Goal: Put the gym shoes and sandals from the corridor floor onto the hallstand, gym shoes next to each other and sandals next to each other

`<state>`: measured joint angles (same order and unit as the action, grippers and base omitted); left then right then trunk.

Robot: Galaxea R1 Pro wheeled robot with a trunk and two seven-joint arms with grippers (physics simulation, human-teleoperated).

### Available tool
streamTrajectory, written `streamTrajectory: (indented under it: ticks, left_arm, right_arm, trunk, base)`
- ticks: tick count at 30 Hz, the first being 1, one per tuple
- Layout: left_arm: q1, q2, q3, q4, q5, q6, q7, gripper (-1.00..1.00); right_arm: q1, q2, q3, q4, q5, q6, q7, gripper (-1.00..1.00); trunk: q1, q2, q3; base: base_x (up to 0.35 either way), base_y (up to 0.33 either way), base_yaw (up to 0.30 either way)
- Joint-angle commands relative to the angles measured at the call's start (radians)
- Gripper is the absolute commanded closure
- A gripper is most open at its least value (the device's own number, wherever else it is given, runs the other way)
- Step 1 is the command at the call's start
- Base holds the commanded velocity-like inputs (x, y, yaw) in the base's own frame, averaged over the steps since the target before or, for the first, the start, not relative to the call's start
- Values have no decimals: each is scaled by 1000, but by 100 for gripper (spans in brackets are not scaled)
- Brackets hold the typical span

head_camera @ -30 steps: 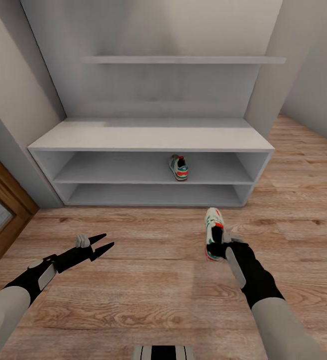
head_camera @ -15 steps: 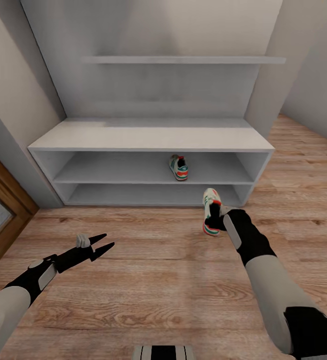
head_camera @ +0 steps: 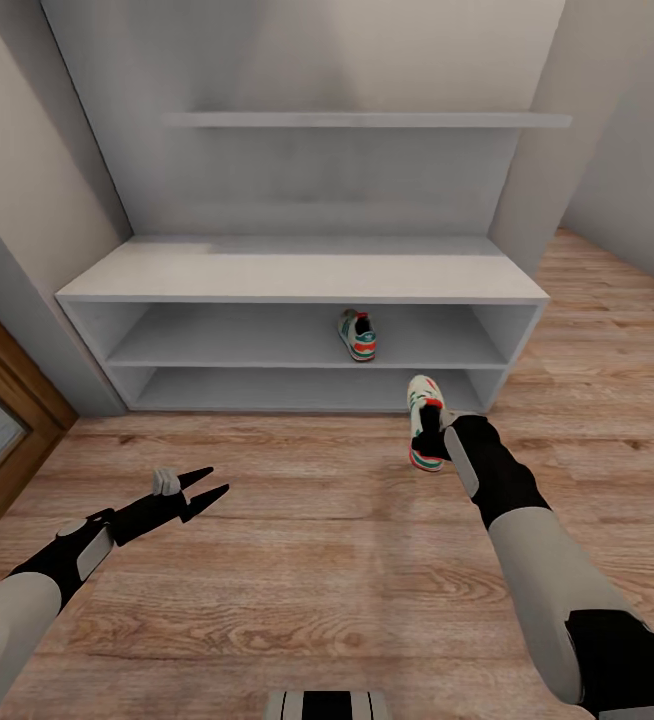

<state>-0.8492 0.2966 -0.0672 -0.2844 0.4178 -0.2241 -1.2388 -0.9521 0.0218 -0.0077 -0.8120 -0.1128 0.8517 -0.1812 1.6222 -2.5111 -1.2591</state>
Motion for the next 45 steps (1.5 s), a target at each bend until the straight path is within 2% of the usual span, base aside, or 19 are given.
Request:
streamTrajectory:
  ticks: [1, 11, 16, 21, 22, 26, 37, 45]
  left_arm:
    - [-1, 1, -7, 1, 7, -6, -1, -100]
    - [-1, 0, -9, -1, 6, -6, -2, -100]
    - [-1, -1, -9, -1, 7, -7, -33, -100]
    - [-1, -1, -10, -1, 5, -8, -194, -100]
    - [-1, -1, -10, -1, 5, -8, -249, -100]
    - [-1, -2, -10, -2, 4, -9, -318, -100]
    - [-1, -8, -21, -2, 4, -10, -332, -100]
    - [-1, -23, -22, -2, 3, -11, -332, -100]
  right_arm:
    - [0, 0, 0, -1, -10, 3, -9, 100]
    - [0, 1, 0, -1, -9, 3, -10, 100]
    - [0, 2, 0, -1, -9, 3, -11, 100]
    - [0, 4, 0, -1, -8, 3, -12, 100]
    - [0, 4, 0, -1, -8, 3, -12, 100]
    - [0, 4, 0, 0, -6, 3, -13, 100]
    - [0, 5, 0, -1, 48, 3, -12, 100]
    - [0, 4, 0, -1, 62, 3, -13, 100]
  trunk:
    - [0, 0, -1]
    - [0, 0, -6]
    - [0, 0, -11]
    - [0, 0, -14]
    - [0, 0, -14]
    - [0, 0, -14]
    - [0, 0, -15]
    - [0, 0, -18]
  base:
    - [0, 0, 0]
    - [15, -45, 101]
    - [13, -234, 191]
    - [3, -71, 78]
    - [1, -24, 27]
    - [1, -14, 15]
    - [14, -14, 28]
    - [137, -127, 68]
